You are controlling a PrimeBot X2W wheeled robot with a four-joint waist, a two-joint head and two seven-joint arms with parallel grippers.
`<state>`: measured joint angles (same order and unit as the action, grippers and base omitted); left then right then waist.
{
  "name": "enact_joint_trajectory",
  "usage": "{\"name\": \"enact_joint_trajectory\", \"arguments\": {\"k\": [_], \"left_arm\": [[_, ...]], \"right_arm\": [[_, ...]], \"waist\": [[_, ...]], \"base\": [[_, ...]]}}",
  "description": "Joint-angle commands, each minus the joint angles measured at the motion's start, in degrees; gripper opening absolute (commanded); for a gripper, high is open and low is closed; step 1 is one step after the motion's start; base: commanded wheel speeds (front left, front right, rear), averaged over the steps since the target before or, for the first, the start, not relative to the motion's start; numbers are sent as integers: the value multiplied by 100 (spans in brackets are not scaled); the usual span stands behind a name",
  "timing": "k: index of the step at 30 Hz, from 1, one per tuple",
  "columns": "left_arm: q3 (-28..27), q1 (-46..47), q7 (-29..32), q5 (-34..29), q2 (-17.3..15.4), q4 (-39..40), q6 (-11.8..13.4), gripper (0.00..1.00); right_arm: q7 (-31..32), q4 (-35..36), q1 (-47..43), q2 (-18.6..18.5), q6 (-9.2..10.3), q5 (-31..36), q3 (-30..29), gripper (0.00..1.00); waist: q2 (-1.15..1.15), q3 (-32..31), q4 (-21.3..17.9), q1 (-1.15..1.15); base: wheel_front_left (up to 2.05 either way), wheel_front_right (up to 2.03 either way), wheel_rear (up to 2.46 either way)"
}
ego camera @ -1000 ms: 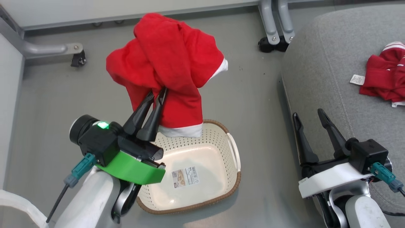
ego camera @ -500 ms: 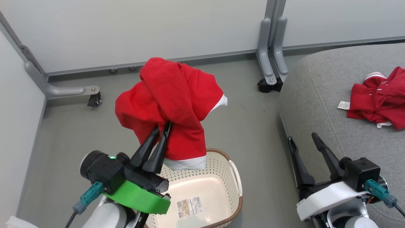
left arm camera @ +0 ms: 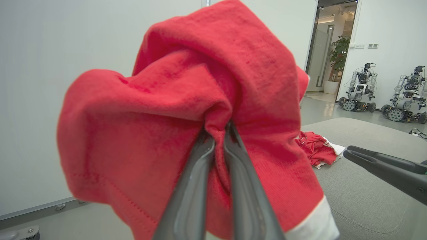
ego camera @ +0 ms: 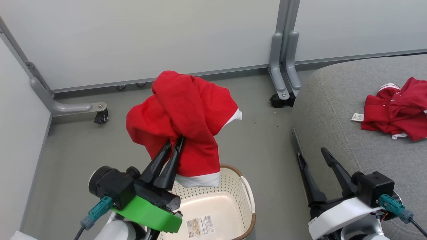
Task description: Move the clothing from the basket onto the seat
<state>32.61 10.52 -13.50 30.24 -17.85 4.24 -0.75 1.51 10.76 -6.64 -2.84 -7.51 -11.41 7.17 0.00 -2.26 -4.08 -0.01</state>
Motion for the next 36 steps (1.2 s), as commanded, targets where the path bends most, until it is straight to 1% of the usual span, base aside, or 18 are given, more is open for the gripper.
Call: {"name": "enact_joint_trajectory", "arguments": {"k": [1, 7, 11, 13, 16, 20, 23, 26, 31, 32, 33, 34, 35, 36], "left_arm": [[-5, -59, -5, 19, -39, 0, 23, 0], [-4, -41, -9, 39, -55, 10, 33, 0], [8, -26, -11, 32, -58, 24, 32, 0], [13, -9, -11, 30, -63, 27, 34, 0], [20, 15, -11, 34, -68, 28, 39, 0], [55, 101, -3, 28, -39, 15, 14, 0], [89, 157, 4, 16, -11, 14, -8, 0], [133, 220, -3, 0, 14, 11, -35, 0], [195, 280, -18, -20, 55, 15, -80, 0], [204, 298, -22, -23, 62, 16, -90, 0], [213, 304, -25, -26, 65, 14, -99, 0], [223, 306, -26, -25, 68, 12, -107, 0], [233, 309, -27, -27, 71, 17, -112, 0], [242, 314, -27, -28, 72, 20, -117, 0]], "right_arm": [[5, 10, 21, -9, 4, -28, 19, 100], [-7, 41, 82, -9, 4, -21, 53, 100], [-2, 130, 184, -8, 4, -89, 280, 100], [14, 217, 275, -6, 3, -154, 508, 100], [83, 344, 459, -7, 3, -339, 1030, 100], [136, 369, 722, -10, 3, -731, 1714, 100], [157, 234, 942, -11, 3, -943, 2094, 100], [200, -45, 1149, -8, 3, -1062, 2377, 100], [216, -538, 1461, -7, 3, -1196, 2631, 100], [196, -629, 1532, -9, 3, -1212, 2664, 95], [186, -696, 1578, -9, 3, -1267, 2696, 42], [176, -776, 1637, -9, 3, -1286, 2720, 22], [171, -840, 1688, -8, 3, -1340, 2746, 0], [187, -899, 1717, -8, 3, -1383, 2768, 0]], "waist": [[0, 2, -1, 1], [0, 15, -12, 1], [0, 22, -2, 1], [0, 30, 5, 1], [0, 46, 18, 1], [0, 84, 74, 1], [0, 131, 128, 1], [0, 169, 205, 1], [0, 213, 301, 1], [0, 223, 321, 1], [0, 228, 333, 1], [0, 235, 348, 1], [0, 248, 363, 1], [0, 256, 375, 1]], "base": [[0, 0, 0], [0, 0, 0], [0, 0, 0], [0, 0, 0], [0, 0, 0], [0, 0, 0], [0, 0, 0], [0, 0, 0], [0, 0, 0], [0, 0, 0], [0, 0, 0], [0, 0, 0], [0, 0, 0], [0, 0, 0]]}}
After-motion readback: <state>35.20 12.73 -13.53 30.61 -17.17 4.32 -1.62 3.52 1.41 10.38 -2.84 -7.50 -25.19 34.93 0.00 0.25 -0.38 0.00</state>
